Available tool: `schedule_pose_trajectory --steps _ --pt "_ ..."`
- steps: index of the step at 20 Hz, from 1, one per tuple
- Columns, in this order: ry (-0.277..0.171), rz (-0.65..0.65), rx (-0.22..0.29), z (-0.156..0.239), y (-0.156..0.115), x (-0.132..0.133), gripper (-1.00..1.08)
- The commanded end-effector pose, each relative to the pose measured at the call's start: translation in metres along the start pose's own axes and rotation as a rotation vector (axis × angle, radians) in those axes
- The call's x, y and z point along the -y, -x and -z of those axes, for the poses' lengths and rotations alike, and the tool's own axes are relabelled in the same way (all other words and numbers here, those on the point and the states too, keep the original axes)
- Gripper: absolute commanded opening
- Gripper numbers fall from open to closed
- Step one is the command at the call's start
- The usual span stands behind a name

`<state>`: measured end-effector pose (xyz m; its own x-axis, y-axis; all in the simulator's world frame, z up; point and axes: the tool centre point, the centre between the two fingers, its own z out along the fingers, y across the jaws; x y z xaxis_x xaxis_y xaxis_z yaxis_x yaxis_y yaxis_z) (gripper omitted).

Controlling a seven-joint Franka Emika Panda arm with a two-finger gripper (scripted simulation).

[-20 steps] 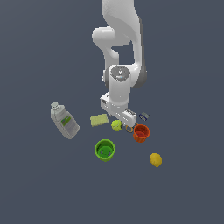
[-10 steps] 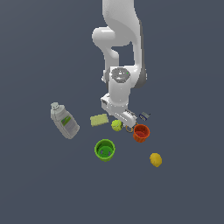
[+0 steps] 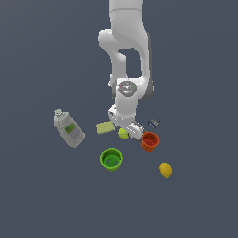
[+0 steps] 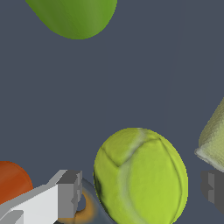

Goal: Pick up a designated object from a clutter of objects.

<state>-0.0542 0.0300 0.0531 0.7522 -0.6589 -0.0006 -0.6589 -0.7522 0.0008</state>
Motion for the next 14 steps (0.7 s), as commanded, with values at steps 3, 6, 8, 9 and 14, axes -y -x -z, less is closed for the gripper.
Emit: schedule_pose_trajectory --steps 3,6,8,9,14 --pt "-0.001 -0.001 -0.001 -0.0109 -0.0003 0.0003 1.0" --pt "-0.001 -0.001 -0.001 -0.012 -0.0003 0.0003 -1.0" --pt "-0.001 -0.001 -0.001 -0.012 -0.0003 0.0003 -1.0" --pt "-0.001 -0.001 -0.001 -0.012 -0.0003 0.0003 -1.0" --pt "-0.001 -0.001 -0.001 -0.012 -0.0003 0.0003 -1.0"
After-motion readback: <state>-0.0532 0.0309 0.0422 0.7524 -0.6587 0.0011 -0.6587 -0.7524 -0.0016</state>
